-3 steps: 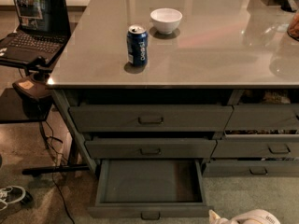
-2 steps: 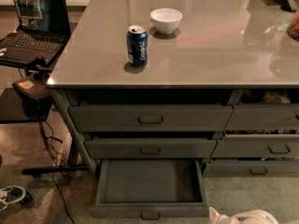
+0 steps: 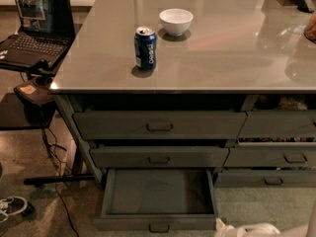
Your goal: Close bottom drawer
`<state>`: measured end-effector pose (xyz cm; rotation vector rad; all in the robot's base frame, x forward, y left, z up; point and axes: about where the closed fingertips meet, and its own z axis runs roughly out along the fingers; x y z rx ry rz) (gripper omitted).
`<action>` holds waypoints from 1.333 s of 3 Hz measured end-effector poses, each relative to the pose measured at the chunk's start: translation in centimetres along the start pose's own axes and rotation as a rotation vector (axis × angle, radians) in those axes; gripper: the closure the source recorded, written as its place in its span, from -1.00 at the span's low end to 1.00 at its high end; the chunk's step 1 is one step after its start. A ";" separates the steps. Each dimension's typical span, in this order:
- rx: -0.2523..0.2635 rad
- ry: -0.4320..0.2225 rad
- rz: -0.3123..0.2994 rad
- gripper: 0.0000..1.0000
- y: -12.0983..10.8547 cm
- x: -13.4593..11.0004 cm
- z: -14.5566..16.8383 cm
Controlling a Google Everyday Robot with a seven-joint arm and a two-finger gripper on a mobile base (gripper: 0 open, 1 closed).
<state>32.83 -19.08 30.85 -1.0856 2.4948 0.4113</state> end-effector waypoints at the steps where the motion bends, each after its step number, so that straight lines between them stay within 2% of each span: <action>1: 0.004 -0.010 0.016 -1.00 -0.6 1.2 1.3; 2: -0.010 -0.037 0.059 -1.00 -1.4 2.4 6.1; 3: -0.028 -0.083 0.114 -1.00 -1.8 2.9 12.6; 4: -0.039 -0.080 0.129 -1.00 -1.3 3.6 13.9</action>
Offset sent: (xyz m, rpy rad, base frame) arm 0.0225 0.0026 -0.1894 0.1531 0.0823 -0.1227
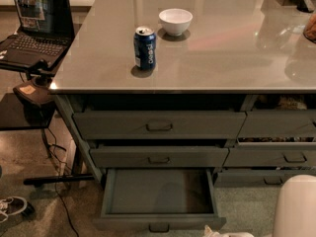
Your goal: Close bottom drawer
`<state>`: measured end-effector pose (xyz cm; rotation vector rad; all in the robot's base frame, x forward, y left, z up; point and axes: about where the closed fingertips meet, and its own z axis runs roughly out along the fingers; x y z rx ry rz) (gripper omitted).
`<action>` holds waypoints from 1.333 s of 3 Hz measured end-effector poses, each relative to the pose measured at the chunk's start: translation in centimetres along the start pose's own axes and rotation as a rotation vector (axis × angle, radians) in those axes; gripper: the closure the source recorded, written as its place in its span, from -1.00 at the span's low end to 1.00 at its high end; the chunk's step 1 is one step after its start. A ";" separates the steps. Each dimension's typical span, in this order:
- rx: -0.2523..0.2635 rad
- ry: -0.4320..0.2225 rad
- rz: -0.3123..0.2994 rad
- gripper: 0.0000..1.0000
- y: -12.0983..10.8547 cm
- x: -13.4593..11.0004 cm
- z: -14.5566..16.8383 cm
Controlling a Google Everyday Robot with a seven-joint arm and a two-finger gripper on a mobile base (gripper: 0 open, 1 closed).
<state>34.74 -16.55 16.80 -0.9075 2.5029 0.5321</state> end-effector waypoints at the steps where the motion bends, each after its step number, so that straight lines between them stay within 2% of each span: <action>1: -0.024 0.007 0.001 -1.00 0.5 -0.5 1.8; 2: -0.060 -0.006 -0.036 -1.00 1.7 -2.5 4.5; 3: -0.060 -0.006 -0.036 -1.00 1.7 -2.5 4.5; 4: -0.092 -0.119 -0.108 -1.00 3.2 -10.7 7.9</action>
Offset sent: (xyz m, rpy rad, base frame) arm 0.0718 0.1104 -0.0465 0.0929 -0.0162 0.1864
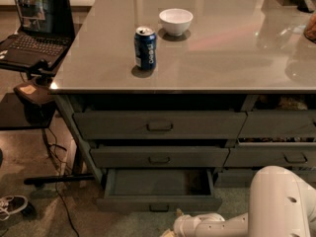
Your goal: Close bottom drawer
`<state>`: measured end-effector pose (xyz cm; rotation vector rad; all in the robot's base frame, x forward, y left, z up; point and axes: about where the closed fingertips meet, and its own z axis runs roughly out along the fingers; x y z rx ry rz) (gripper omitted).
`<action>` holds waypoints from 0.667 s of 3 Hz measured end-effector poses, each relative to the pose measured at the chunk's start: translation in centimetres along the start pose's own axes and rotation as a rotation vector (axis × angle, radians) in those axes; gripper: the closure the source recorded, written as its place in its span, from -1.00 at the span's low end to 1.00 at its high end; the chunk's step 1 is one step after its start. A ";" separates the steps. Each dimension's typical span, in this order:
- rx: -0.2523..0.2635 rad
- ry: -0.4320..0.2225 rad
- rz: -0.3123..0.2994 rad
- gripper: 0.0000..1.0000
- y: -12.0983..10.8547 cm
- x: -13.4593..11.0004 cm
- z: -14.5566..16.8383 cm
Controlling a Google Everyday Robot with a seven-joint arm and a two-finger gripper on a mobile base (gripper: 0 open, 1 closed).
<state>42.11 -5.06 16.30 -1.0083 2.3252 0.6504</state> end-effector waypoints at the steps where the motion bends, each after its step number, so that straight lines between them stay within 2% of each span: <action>1: 0.000 0.000 0.000 -1.00 0.0 0.0 0.0; 2: 0.007 0.016 -0.087 -1.00 -1.4 -2.5 1.7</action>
Offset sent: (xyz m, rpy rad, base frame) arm 0.0621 0.0797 0.0036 -0.1347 -0.1417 0.1684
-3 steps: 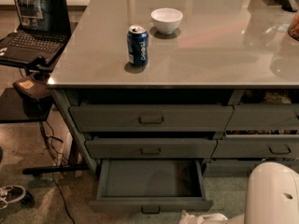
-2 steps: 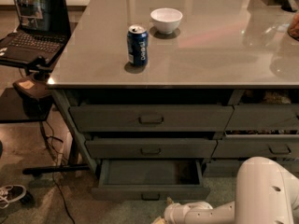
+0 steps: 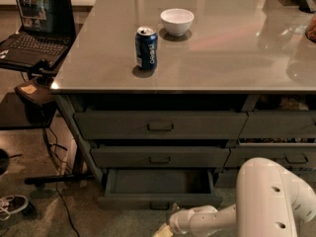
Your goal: Close bottom drawer
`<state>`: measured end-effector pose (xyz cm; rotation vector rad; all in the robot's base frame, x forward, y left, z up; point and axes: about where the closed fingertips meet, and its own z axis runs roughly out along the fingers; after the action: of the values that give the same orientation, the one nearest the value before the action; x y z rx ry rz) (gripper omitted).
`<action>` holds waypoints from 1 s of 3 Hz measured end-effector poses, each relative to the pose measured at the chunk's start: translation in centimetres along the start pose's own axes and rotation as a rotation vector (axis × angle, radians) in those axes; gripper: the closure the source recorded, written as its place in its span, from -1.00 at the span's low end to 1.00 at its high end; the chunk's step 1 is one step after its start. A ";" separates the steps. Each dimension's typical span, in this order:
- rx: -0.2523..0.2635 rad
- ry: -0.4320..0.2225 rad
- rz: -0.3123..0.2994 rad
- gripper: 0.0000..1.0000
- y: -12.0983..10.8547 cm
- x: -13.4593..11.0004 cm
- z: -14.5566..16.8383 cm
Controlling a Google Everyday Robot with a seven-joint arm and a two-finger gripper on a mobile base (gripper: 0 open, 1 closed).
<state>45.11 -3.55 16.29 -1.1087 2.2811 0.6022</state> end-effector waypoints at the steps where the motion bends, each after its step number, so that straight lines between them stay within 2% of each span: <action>1: 0.001 0.000 -0.003 -1.00 0.1 0.1 -0.1; 2: 0.003 -0.031 -0.065 -1.00 -0.2 -3.4 0.6; 3: 0.003 -0.031 -0.065 -1.00 -0.2 -3.4 0.6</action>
Offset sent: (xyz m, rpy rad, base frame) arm 0.1104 0.1673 0.0945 0.0153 -0.3124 0.2056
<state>47.21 -1.41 17.92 -1.1597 2.2097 0.5859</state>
